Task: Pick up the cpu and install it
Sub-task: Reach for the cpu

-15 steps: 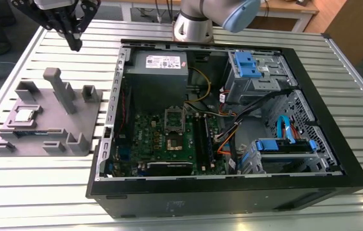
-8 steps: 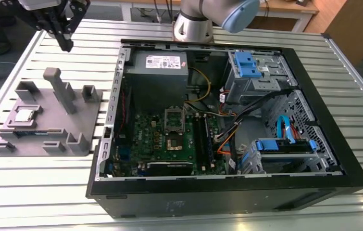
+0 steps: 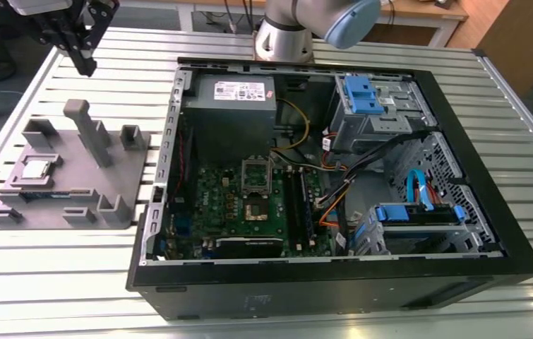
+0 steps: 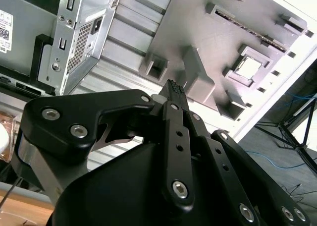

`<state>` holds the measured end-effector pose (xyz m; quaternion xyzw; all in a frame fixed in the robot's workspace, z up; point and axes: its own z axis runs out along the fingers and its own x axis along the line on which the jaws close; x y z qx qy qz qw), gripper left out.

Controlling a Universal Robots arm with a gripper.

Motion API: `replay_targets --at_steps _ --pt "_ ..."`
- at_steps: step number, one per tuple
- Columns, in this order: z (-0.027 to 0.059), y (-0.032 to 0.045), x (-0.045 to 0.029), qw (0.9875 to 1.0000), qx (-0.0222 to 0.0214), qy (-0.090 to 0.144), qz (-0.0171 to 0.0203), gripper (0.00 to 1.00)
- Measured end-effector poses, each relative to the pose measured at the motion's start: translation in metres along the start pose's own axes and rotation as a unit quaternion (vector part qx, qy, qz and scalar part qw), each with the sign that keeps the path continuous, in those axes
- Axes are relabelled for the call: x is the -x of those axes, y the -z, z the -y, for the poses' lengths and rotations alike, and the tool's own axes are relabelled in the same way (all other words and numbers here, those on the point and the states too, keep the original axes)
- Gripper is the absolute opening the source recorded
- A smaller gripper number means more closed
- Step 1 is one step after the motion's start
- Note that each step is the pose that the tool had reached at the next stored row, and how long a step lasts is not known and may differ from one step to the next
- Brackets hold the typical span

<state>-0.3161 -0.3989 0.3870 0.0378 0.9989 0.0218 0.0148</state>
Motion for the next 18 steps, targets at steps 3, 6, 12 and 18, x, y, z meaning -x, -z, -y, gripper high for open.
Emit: replay_targets --at_steps 3,6,12,18 --pt "0.0005 0.0001 -0.0069 1.0000 0.0000 0.000 0.0000 0.11" --pt "0.0010 0.0004 -0.0134 1.0000 0.0000 0.000 0.0000 0.11" --pt "0.0011 0.0004 -0.0152 1.0000 0.0000 0.000 0.0000 0.11" --pt "0.0016 -0.0004 -0.0210 1.0000 -0.0001 0.000 0.0000 0.11"
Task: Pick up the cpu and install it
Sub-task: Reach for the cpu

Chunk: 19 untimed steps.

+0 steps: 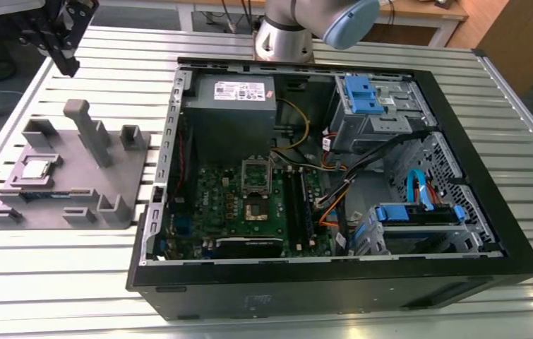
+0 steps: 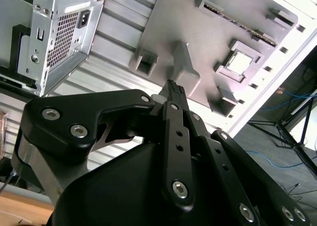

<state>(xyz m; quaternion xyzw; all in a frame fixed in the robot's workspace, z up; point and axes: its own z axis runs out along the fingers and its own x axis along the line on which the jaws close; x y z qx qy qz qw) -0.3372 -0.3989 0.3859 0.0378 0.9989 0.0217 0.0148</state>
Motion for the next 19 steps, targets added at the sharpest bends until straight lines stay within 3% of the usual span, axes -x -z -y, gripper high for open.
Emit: replay_targets --at_steps 13,15,19 --pt "0.0031 -0.0090 -0.0218 1.0000 -0.0006 0.000 0.0001 0.11" --pt "0.0045 -0.0120 -0.0287 1.0000 -0.0006 0.000 0.0001 0.11" --pt "0.0062 -0.0148 -0.0357 1.0000 -0.0007 0.000 0.0000 0.11"
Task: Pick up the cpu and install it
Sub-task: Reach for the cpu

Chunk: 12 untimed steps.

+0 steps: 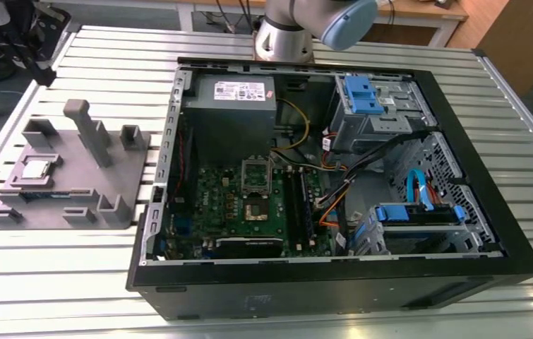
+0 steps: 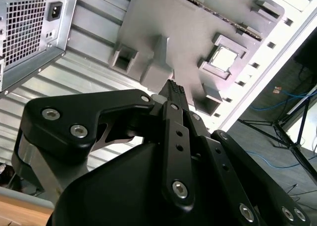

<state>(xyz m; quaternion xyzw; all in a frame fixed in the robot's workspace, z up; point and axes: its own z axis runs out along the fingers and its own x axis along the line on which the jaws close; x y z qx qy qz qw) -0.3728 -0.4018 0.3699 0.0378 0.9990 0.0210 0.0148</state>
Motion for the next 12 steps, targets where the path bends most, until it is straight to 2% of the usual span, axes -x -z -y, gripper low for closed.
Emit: replay_targets --at_steps 12 --pt "0.0058 -0.0079 -0.0211 1.0000 -0.0001 0.000 0.0001 0.11"
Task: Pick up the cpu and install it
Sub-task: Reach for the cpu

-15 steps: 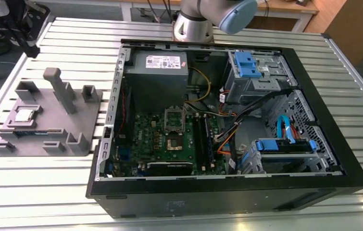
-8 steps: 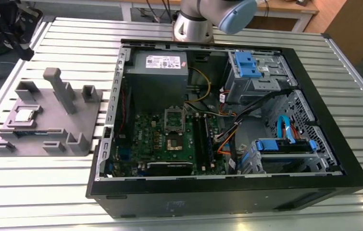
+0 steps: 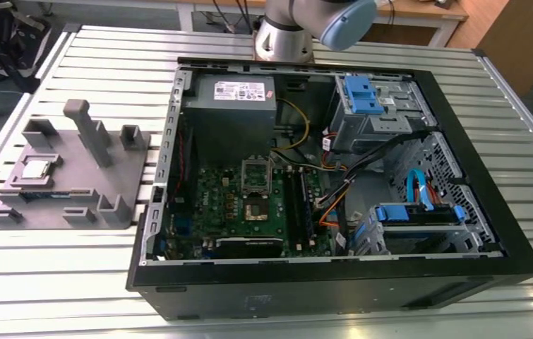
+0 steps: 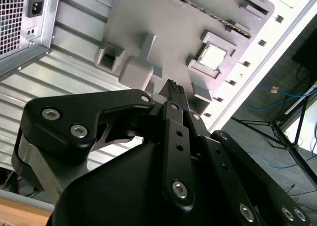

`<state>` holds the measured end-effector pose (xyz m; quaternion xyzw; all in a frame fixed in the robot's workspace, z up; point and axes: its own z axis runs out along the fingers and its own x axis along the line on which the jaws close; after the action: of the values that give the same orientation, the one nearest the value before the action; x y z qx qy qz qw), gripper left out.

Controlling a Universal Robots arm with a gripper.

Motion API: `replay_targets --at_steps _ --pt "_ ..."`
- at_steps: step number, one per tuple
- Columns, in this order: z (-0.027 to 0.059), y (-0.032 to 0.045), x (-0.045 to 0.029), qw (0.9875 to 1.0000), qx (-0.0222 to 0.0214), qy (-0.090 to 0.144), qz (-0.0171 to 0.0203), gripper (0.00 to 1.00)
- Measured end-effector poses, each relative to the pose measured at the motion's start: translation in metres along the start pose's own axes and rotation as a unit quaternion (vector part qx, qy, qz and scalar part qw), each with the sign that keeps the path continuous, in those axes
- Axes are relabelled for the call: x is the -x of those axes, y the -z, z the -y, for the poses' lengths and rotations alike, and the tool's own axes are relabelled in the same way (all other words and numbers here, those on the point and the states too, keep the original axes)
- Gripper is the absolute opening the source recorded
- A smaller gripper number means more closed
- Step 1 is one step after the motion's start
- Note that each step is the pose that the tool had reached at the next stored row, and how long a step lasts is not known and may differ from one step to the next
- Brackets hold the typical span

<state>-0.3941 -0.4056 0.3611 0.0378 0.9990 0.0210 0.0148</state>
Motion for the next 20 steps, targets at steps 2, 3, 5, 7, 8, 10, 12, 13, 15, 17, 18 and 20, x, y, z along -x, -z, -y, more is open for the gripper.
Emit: replay_targets --at_steps 2,3,5,7,8,10,12,13,15,17,18,20 --pt "0.0008 -0.0013 -0.0031 1.0000 0.0000 0.000 0.0000 0.11" --pt "0.0010 -0.0017 -0.0042 1.0000 0.0000 0.000 0.0000 0.11" --pt "0.0012 -0.0022 -0.0052 1.0000 0.0000 0.000 0.0000 0.11" --pt "0.0012 -0.0022 -0.0053 1.0000 -0.0001 0.000 -0.0001 0.11" --pt "0.0013 -0.0031 -0.0063 1.0000 -0.0001 0.000 0.0000 0.11" --pt "0.0014 -0.0039 -0.0071 1.0000 -0.0001 0.000 0.0000 0.11" --pt "0.0014 -0.0040 -0.0071 1.0000 -0.0001 0.000 0.0000 0.11" --pt "0.0014 -0.0040 -0.0071 1.0000 -0.0001 0.000 0.0000 0.11" --pt "0.0015 -0.0042 -0.0074 1.0000 -0.0001 0.000 0.0000 0.11" --pt "0.0017 -0.0045 -0.0079 1.0000 -0.0001 0.000 0.0000 0.11" --pt "0.0019 -0.0047 -0.0082 1.0000 -0.0001 0.000 -0.0001 0.11" --pt "0.0026 -0.0056 -0.0092 1.0000 -0.0001 0.000 0.0000 0.11"
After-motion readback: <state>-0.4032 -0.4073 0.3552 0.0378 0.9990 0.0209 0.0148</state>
